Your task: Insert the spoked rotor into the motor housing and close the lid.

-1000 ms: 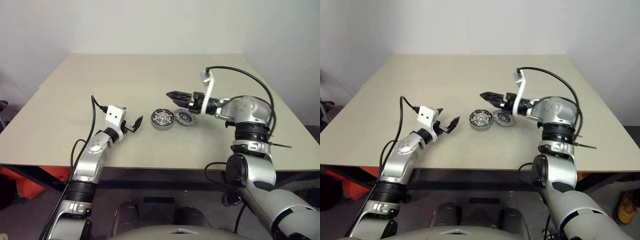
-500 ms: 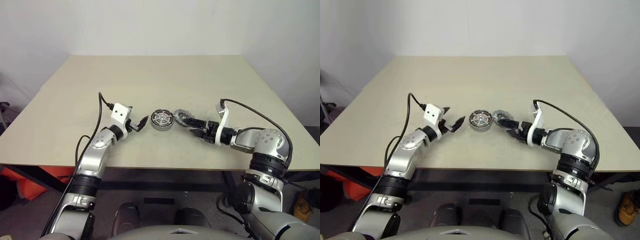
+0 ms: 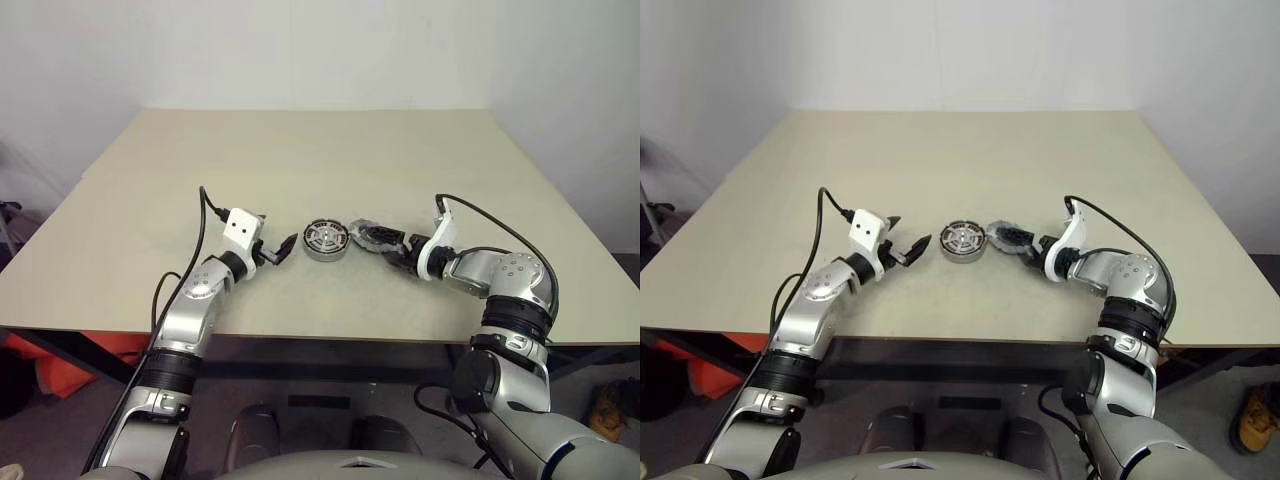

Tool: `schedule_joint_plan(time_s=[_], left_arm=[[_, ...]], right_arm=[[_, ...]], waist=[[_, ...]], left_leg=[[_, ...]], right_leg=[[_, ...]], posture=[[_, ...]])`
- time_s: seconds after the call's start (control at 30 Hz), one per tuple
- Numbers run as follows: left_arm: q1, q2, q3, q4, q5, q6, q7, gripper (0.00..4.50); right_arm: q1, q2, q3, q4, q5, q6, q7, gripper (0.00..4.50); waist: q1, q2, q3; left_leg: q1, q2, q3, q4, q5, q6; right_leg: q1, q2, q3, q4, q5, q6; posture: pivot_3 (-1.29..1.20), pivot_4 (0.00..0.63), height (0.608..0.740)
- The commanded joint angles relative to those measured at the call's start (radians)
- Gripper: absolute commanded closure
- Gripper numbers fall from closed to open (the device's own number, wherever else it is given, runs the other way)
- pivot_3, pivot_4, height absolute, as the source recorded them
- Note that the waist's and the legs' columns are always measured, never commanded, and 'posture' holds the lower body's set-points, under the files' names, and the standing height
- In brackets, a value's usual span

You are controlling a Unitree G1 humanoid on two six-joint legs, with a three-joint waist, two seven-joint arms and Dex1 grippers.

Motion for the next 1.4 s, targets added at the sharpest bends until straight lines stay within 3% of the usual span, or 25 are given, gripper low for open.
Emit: schedule_joint_plan(time_s=[0.03, 0.53, 0.9, 1.2, 1.4], left_arm=[[-0.004, 0.011, 0.016, -0.048, -0.002, -0.018, 0.005, 0.00], [-0.005, 0.015, 0.015, -0.048, 0.001, -0.016, 0.008, 0.00], [-0.005, 0.017, 0.014, -0.044, 0.001, -0.017, 0.009, 0.00], [-0.006, 0.018, 0.019, -0.048, 0.001, -0.016, 0.014, 0.00], [-0.003, 0.023, 0.026, -0.048, -0.001, -0.017, 0.017, 0.00]], right_arm=[[-0.036, 0.022, -0.019, 0.014, 0.020, -0.087, -0.037, 0.02], [-0.071, 0.094, 0.010, 0.080, 0.099, -0.280, -0.028, 0.02], [-0.084, 0.122, 0.088, -0.064, 0.259, -0.189, 0.037, 0.02], [-0.043, 0.124, 0.281, -0.097, 0.197, -0.258, 0.099, 0.02], [0.025, 0.034, 0.598, -0.157, -0.083, -0.645, 0.262, 0.02]], waist=[[0.000, 0.000, 0.000], [-0.002, 0.000, 0.000], [-0.001, 0.000, 0.000], [-0.001, 0.000, 0.000], [0.001, 0.000, 0.000]], left_leg=[[0.000, 0.000, 0.000, 0.000, 0.000, 0.000], [0.000, 0.000, 0.000, -0.001, -0.001, 0.001], [0.000, 0.000, 0.000, -0.005, -0.001, 0.002], [0.000, -0.001, 0.000, -0.011, 0.001, -0.002], [-0.002, -0.001, 0.000, -0.012, 0.001, -0.002]], right_leg=[[0.000, 0.000, 0.000, 0.000, 0.000, 0.000], [0.000, 0.000, 0.000, 0.000, 0.000, 0.000], [-0.001, 0.000, 0.000, -0.003, 0.000, 0.000], [0.000, 0.000, -0.001, -0.009, 0.000, 0.000], [-0.001, 0.000, -0.001, -0.011, 0.000, 0.000]], posture=[[0.00, 0.000, 0.740], [0.00, 0.000, 0.740], [0.00, 0.000, 0.740], [0.00, 0.000, 0.740], [0.00, 0.000, 0.740]])
